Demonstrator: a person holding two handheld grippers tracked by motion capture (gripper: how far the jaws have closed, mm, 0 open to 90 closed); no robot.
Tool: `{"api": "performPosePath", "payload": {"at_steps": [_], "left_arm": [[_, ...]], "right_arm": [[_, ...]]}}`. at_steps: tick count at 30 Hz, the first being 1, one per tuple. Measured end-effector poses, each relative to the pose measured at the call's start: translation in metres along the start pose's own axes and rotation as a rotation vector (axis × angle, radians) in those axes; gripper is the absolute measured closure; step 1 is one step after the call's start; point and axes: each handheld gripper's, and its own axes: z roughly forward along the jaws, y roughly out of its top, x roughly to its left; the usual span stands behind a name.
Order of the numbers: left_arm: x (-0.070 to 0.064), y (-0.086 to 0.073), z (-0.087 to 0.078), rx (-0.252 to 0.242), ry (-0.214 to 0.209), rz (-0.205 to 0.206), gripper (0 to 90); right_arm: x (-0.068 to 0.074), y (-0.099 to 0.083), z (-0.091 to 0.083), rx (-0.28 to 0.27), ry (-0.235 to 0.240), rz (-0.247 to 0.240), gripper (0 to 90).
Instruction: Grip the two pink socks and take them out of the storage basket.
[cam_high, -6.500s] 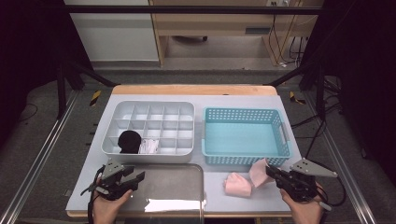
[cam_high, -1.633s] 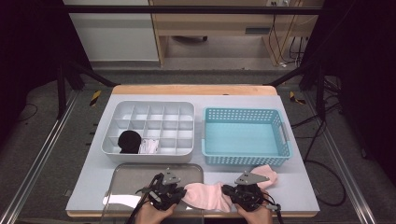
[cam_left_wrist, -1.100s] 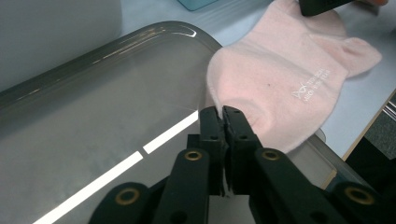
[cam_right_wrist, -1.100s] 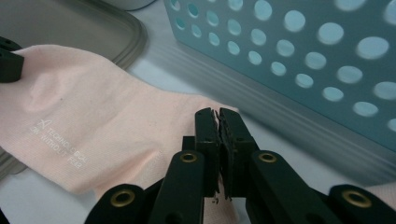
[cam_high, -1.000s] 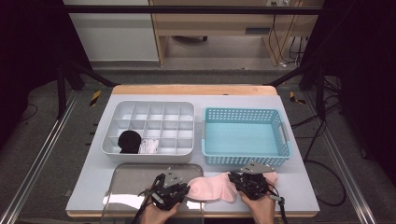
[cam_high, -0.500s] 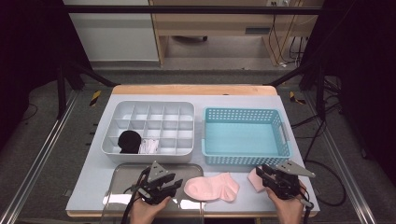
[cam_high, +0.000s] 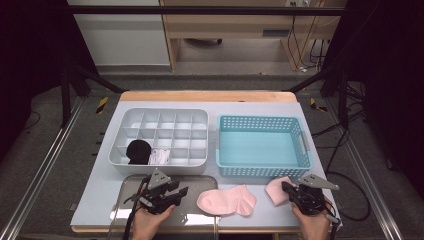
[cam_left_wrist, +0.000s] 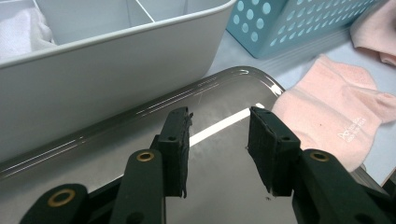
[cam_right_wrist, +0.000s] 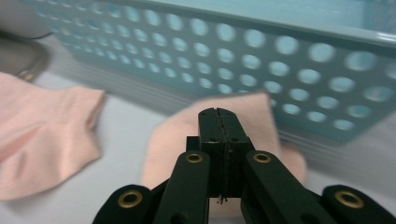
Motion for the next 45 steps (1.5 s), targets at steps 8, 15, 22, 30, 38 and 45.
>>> {"api": "performPosePath", "payload": {"at_steps": [8, 15, 22, 30, 38, 45], "left_arm": [[0.0, 0.0, 0.0, 0.002, -0.001, 0.003, 57.6], [0.0, 0.0, 0.001, 0.005, -0.005, 0.006, 57.6], [0.001, 0.001, -0.002, -0.005, -0.006, 0.004, 57.7], [0.0, 0.003, -0.006, -0.025, -0.006, 0.007, 57.8], [-0.001, 0.003, -0.008, -0.028, -0.008, 0.012, 57.7], [-0.005, 0.006, -0.009, -0.032, -0.024, 0.019, 57.6]], "right_arm": [[0.001, 0.004, -0.001, -0.053, -0.066, -0.022, 73.0], [-0.015, -0.001, 0.002, -0.066, -0.106, 0.024, 65.7], [0.004, 0.007, -0.004, -0.092, 0.024, -0.014, 89.1], [0.058, 0.013, 0.017, -0.058, 0.206, -0.131, 88.5], [0.08, 0.0, 0.042, 0.089, 0.289, -0.167, 85.0], [0.075, 0.006, 0.029, 0.049, 0.278, -0.155, 77.1]]}}
